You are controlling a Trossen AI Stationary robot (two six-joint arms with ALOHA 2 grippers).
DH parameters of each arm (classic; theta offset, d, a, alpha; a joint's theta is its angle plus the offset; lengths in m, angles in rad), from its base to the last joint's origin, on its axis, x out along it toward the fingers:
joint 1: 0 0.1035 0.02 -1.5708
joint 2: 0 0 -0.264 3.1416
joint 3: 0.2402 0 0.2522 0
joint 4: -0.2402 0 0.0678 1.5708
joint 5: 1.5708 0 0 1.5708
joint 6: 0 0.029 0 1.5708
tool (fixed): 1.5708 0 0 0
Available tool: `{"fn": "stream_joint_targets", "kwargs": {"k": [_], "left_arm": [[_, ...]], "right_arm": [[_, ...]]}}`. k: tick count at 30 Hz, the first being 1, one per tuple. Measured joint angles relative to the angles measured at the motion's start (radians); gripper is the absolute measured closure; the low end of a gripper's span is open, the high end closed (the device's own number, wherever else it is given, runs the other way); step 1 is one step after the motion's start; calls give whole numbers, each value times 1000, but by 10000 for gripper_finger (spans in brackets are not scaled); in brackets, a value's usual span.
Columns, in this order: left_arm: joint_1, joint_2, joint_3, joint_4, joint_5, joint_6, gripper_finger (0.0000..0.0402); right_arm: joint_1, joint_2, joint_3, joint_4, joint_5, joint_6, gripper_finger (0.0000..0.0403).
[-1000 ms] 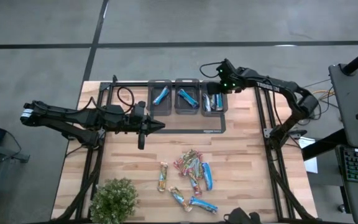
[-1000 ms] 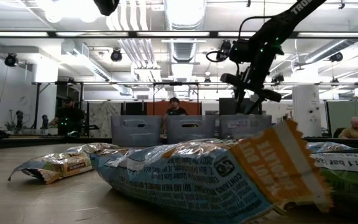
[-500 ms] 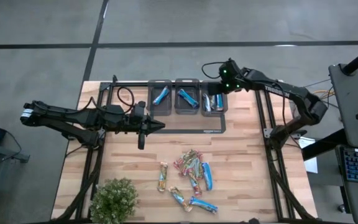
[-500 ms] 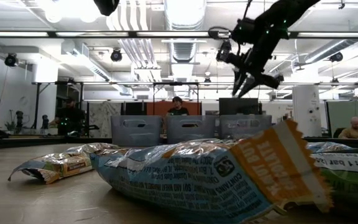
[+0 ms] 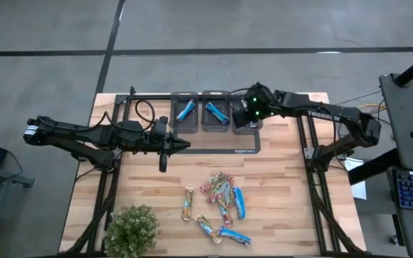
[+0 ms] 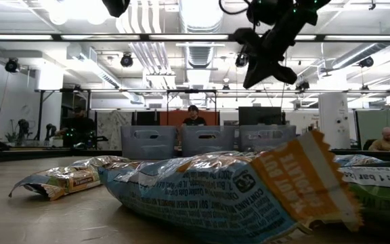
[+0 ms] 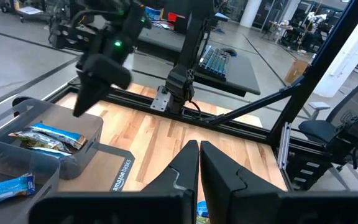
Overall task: Pick and place Granola Bars by type
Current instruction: Put the yellow granola bar into the right black bin
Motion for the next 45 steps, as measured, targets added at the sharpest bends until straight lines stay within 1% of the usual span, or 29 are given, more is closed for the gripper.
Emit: {"fn": "stream_joint_targets", "kwargs": {"k": [12,20,27,30,33,37,41,45], "left_arm": [[0,0,0,0,1,-68,402],[0,0,0,0,2,-105,402],[0,0,0,0,6,-112,402],[0,0,0,8,6,-142,399],[0,0,0,18,8,-160,385],[0,0,0,45,36,-169,348],[-3,0,0,48,39,-174,309],[-6,11,0,43,45,-175,287]], "right_arm": [[236,-1,0,1,-12,-3,394],[402,-39,0,6,-15,-62,394],[495,-102,0,9,-9,-63,394],[523,-131,0,8,34,-66,394],[533,-150,0,5,68,-66,394],[533,-157,0,-3,70,-66,394],[533,-156,0,-3,70,-66,394],[533,-154,0,-9,71,-68,394]]}}
